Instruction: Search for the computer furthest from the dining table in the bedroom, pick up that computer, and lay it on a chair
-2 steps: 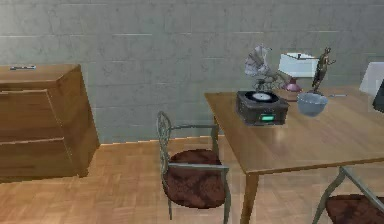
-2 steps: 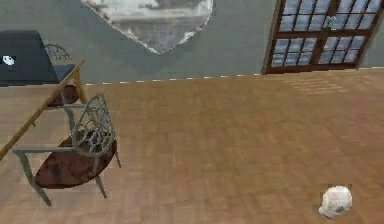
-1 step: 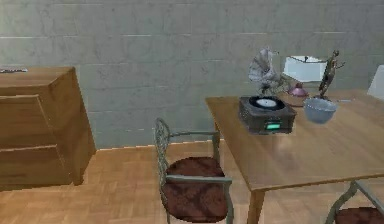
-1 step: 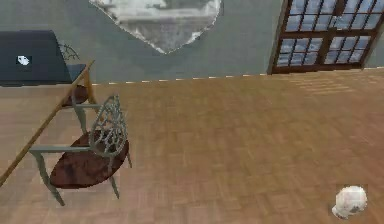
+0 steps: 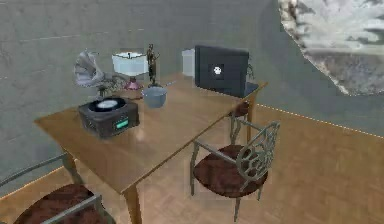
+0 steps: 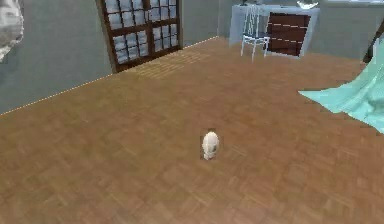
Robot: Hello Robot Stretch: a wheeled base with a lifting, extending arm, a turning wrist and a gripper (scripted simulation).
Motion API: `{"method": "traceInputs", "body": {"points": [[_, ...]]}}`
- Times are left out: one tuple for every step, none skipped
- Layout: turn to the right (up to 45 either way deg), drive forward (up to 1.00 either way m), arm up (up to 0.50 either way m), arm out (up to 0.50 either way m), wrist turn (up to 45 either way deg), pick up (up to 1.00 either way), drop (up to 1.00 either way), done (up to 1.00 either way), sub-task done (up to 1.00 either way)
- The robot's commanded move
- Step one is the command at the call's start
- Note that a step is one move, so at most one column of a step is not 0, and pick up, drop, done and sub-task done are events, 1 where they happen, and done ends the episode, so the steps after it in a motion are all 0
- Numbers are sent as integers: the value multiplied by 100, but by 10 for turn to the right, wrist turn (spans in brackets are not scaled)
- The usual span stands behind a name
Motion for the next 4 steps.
{"method": "traceInputs", "body": {"points": [[450, 0, 0, 0, 0, 0, 0, 0, 0], [210, 0, 0, 0, 0, 0, 0, 0, 0], [0, 85, 0, 0, 0, 0, 0, 0, 0], [-450, 0, 0, 0, 0, 0, 0, 0, 0]]}}
